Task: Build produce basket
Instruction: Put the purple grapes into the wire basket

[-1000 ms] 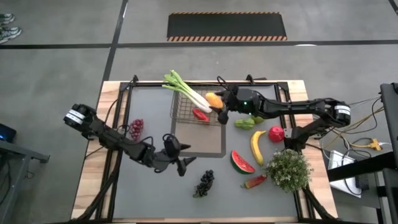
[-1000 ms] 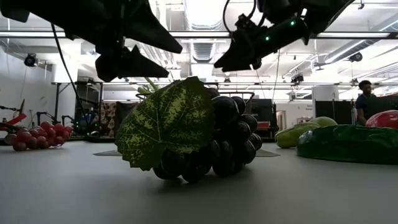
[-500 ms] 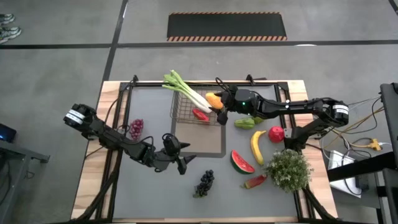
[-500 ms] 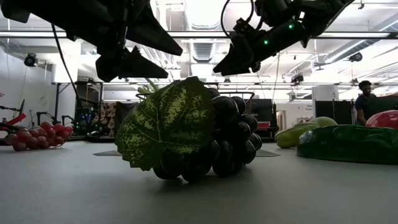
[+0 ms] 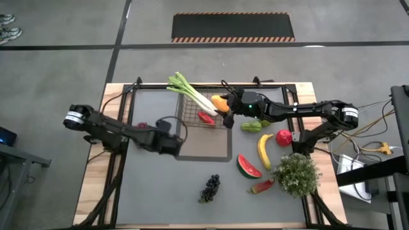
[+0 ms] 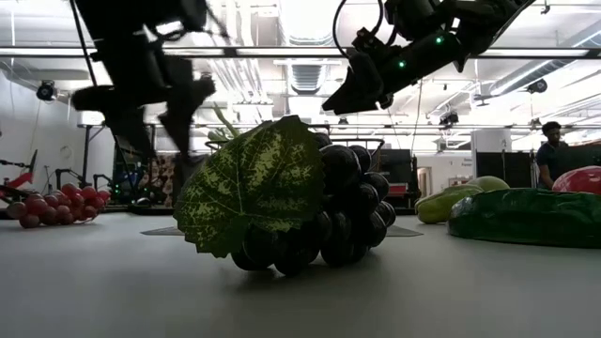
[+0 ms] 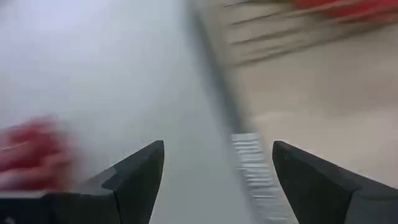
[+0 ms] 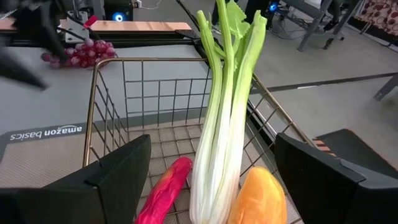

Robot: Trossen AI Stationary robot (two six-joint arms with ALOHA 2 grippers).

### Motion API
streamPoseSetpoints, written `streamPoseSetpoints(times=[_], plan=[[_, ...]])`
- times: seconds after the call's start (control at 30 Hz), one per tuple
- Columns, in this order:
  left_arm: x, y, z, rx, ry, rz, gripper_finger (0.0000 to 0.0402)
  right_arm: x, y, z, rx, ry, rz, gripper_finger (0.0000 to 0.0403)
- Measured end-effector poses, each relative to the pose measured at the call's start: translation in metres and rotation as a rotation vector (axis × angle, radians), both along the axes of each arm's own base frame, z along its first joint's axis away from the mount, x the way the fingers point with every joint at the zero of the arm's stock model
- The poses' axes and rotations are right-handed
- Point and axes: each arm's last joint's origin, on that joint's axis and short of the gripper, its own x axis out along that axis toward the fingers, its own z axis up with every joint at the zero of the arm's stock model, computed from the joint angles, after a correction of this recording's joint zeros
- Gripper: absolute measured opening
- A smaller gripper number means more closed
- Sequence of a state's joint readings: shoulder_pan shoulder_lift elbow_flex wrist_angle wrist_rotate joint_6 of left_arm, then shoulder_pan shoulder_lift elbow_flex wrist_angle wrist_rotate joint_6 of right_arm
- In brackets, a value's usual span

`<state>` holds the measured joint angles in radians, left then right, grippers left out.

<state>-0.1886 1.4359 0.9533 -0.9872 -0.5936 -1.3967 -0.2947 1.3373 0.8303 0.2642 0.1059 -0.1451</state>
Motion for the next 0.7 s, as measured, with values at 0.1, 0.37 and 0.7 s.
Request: streamPoseSetpoints(times=[0.1, 0.37, 0.7], plan=[[-0.009, 0.017, -0.001, -0.018, 0.095, 0.101, 0.0280, 0.000, 0.000, -0.001, 0.005, 0.005, -0.001, 0.0325], [-0.031, 0.038, -0.027, -0.082, 0.250, 0.202, 0.0280, 0.000, 0.000, -0.001, 0.005, 0.005, -0.001, 0.0325], [-0.060, 0.038, -0.063, -0.104, 0.321, 0.353, 0.0280, -0.001, 0.000, -0.004, 0.007, 0.016, 0.000, 0.0325]])
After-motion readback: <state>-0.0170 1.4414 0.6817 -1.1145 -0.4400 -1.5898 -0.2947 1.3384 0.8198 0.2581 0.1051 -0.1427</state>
